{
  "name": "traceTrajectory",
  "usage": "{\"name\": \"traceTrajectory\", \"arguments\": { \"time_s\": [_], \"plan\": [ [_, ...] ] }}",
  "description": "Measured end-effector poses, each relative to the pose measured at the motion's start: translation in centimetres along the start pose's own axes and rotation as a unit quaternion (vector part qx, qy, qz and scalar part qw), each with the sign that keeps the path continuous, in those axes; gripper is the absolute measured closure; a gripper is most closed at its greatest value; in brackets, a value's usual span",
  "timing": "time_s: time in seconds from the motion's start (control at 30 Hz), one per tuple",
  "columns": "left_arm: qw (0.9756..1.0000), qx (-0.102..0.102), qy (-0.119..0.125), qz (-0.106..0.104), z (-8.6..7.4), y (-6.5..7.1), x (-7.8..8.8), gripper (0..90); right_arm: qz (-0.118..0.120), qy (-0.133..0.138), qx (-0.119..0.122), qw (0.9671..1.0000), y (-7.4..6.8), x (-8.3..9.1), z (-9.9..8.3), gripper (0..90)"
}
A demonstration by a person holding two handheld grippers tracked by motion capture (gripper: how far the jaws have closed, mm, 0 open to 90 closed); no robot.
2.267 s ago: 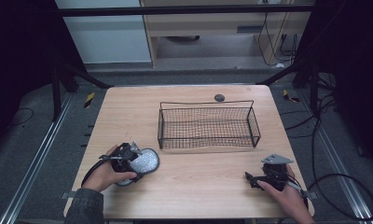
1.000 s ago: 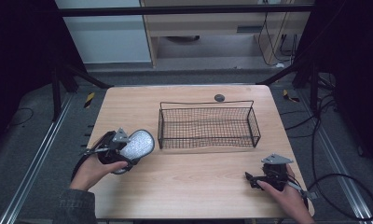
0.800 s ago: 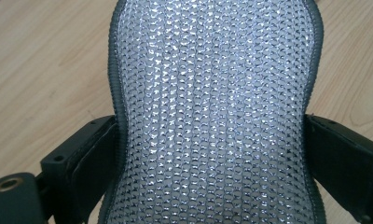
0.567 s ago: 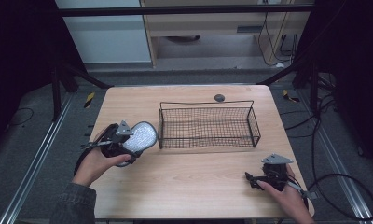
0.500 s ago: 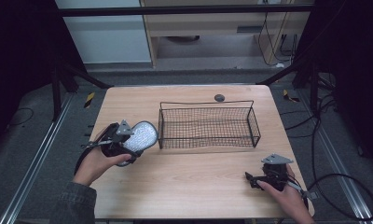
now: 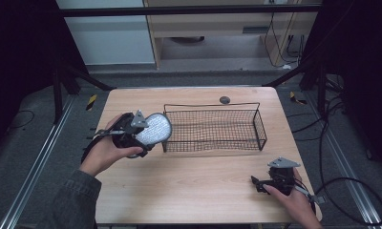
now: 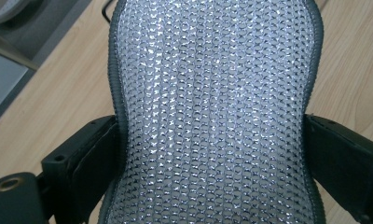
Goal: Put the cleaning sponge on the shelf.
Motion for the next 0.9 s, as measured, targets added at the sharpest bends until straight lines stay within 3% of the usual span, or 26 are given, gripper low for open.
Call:
{"name": "traceTrajectory", "arguments": {
  "time_s": [0.1, 0.2, 0.27, 0.33, 0.47, 0.6, 0.9],
  "plan": [
    [1.0000, -0.004, 0.003, -0.005, 1.4, -0.5, -0.8, 5.6, 0.000, 0.000, 0.001, 1.0000, 0.0, 0.0, 0.0, 0.3],
    [0.9998, -0.014, -0.010, -0.006, 2.1, -0.8, -1.7, 5.7, 0.000, 0.000, 0.001, 1.0000, 0.0, 0.0, 0.0, 0.3],
    [0.9988, -0.040, -0.026, 0.000, 3.3, -1.0, -2.4, 5.7, 0.000, 0.000, 0.000, 1.0000, 0.0, 0.0, 0.0, 0.3],
    [0.9990, -0.041, -0.017, -0.007, 4.1, -1.0, -2.5, 5.7, 0.000, 0.000, 0.000, 1.0000, 0.0, 0.0, 0.0, 0.3],
    [0.9978, -0.062, -0.024, -0.003, 5.6, -0.6, -2.5, 5.7, 0.000, 0.000, 0.000, 1.0000, 0.0, 0.0, 0.0, 0.3],
    [0.9974, -0.071, -0.014, 0.001, 7.0, -0.3, -2.4, 5.8, 0.000, 0.000, 0.001, 1.0000, 0.0, 0.0, 0.0, 0.3],
    [0.9960, -0.088, -0.009, -0.005, 9.1, -0.5, -4.0, 5.9, -0.001, 0.001, 0.000, 1.0000, 0.0, 0.0, 0.0, 0.3]
  ]
}}
Point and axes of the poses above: each handheld gripper's, and its own axes: x roughly backward along the jaws, z roughly out of its top, y roughly to its right, the point moved 3 cm from there along -x, roughly forward along the jaws, and after that the axes turned 14 degrees about -z, right-handed, at the moved point
